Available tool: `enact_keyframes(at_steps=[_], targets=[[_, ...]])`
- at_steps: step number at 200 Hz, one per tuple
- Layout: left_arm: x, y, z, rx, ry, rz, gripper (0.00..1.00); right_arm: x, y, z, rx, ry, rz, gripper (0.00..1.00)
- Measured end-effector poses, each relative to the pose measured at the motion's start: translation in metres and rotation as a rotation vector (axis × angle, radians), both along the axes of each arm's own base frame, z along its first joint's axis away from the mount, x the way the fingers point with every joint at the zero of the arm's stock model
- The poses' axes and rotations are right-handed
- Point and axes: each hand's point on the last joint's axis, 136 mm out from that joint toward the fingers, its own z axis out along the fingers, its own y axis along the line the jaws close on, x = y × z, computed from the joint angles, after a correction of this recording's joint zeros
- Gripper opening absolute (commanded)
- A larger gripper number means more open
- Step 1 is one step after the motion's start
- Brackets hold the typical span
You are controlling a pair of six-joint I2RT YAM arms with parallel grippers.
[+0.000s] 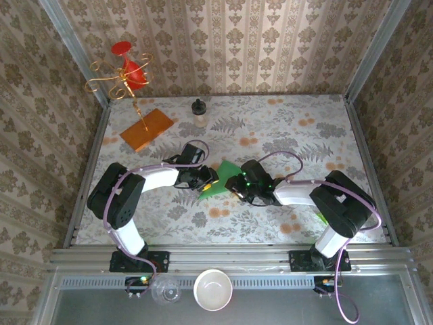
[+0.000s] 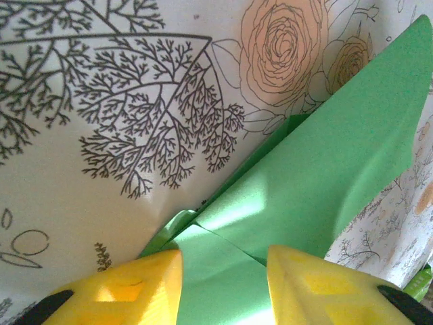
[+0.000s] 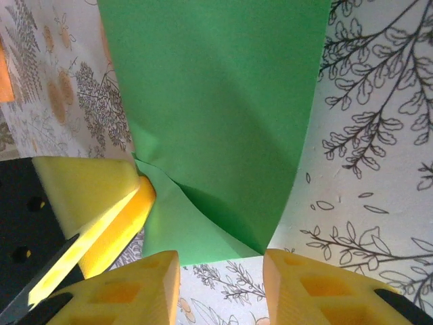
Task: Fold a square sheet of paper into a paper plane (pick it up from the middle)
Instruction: Fold the wing for the fifth time at the center of the table.
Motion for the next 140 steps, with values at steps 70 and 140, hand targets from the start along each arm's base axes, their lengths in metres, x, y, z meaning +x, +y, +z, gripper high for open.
enact_keyframes(at_steps=[70, 140], targets=[[0.0002, 0.0002, 0.0001, -0.001, 0.001, 0.001, 0.4, 0.0044, -0.0023, -0.0025, 0.01, 0.018, -0.059, 0.4], [0.0004, 0.0007, 0.0003, -0.006, 0.007, 0.005, 0.41, 0.0074, -0.0011, -0.0041, 0.028, 0.016, -0.092, 0.36]])
